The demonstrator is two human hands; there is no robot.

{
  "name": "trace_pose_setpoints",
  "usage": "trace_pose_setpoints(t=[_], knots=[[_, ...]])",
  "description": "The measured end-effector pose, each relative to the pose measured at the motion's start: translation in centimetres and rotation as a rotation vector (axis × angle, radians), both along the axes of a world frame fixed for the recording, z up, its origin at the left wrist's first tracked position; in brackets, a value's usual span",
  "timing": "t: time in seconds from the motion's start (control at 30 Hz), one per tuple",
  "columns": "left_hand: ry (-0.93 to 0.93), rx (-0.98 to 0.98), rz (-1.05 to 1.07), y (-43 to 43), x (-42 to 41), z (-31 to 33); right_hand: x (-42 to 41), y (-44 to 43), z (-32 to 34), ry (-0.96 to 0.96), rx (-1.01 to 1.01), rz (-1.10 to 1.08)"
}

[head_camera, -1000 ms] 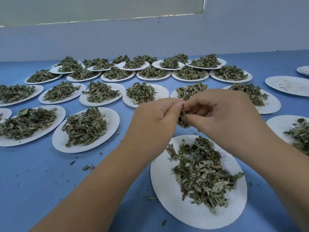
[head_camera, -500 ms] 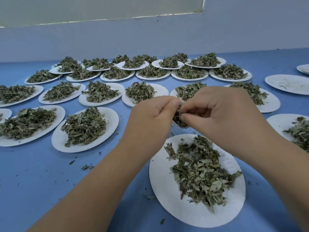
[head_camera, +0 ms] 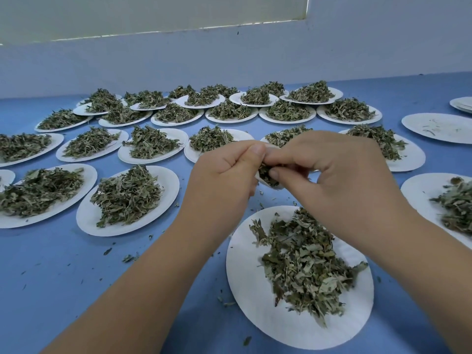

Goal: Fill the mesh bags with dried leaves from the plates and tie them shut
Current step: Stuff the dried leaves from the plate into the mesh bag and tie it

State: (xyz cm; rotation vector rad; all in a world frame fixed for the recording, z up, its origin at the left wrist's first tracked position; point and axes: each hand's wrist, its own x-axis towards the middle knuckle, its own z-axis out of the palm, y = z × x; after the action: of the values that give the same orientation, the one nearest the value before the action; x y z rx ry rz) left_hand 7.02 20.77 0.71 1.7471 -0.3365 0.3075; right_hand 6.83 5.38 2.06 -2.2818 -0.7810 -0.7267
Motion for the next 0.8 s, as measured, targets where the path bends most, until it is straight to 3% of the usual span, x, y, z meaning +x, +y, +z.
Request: trace_pose_setpoints(t=[0.17,0.3,0.43,0.53,0.63,0.8], knots=[[0.015,-0.013,-0.011,-0.2,-0.2,0.0,0.3,0.3,-0.2,0.190,0.262,-0.069],[0.021,-0.019,-0.036,-0.3,-0.4,0.2,0.9,-0.3,0.2,0.310,0.341,-0.111],[0.004,-0.041,-0.058,-0.3,-0.5,0.3,1.7,-1.2,0.2,0.634,0.413,-0.016],[-0.033,-0.018,-0.053,-0.3,-0.6,0.3,1.8,-1.1,0.2,0.893,0.534,0.191],[-0.071,0.027,-0.052,-0.3,-0.6,0.2,1.8,-0.8,-0.1,0.860,0.595,0.227],[-0.137,0.145,-0.009,-0.5,-0.7,-0.1,1.5,-0.2,-0.1,0.653,0.472,0.056]])
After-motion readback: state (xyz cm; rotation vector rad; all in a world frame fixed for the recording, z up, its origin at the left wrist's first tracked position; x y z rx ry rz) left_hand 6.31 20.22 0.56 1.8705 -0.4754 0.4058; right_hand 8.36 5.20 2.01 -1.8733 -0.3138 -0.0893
